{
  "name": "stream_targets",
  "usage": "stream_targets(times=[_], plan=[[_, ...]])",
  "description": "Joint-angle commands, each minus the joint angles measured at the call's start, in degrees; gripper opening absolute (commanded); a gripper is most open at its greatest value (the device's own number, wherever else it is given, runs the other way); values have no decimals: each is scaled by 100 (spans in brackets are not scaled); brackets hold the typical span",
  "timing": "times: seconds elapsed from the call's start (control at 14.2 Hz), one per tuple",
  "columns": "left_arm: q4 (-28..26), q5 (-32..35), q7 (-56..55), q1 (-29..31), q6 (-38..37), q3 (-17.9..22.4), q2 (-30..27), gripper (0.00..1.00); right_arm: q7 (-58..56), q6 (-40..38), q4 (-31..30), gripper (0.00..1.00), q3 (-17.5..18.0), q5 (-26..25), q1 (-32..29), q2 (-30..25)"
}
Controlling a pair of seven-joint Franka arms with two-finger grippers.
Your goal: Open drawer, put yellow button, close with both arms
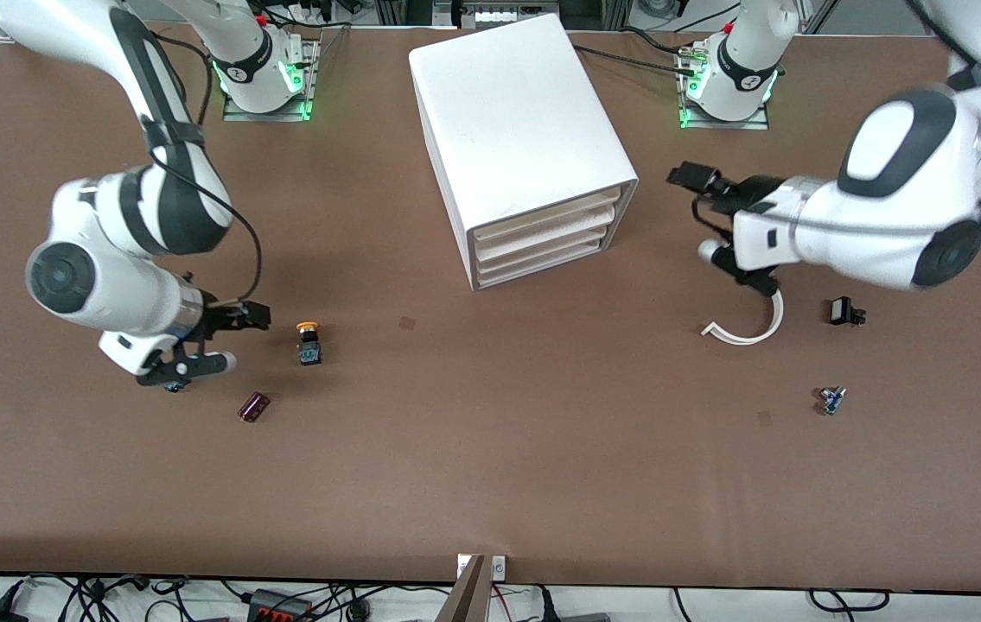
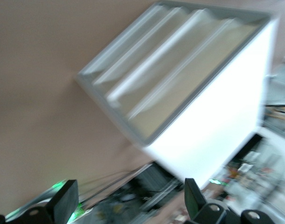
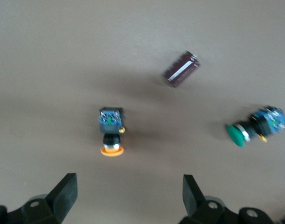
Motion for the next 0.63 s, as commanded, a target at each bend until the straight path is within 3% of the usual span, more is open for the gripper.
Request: stream_targets(times=[0.0, 0.14, 0.28, 0.56], plan=[[173, -1245, 495, 119, 44, 10, 611, 100, 27, -44, 538, 100, -23, 15, 175, 561], [120, -1766, 1766, 242, 140, 10, 1216, 100, 53, 70, 556, 100, -23, 15, 271, 755], [-168, -1917, 2753, 242, 700, 1, 1360, 98, 10, 246, 529, 100, -23, -2, 333, 913], [-916, -2330, 3503, 260, 1011, -25, 1299, 68, 36, 264, 529, 100, -23, -2, 360, 1212]])
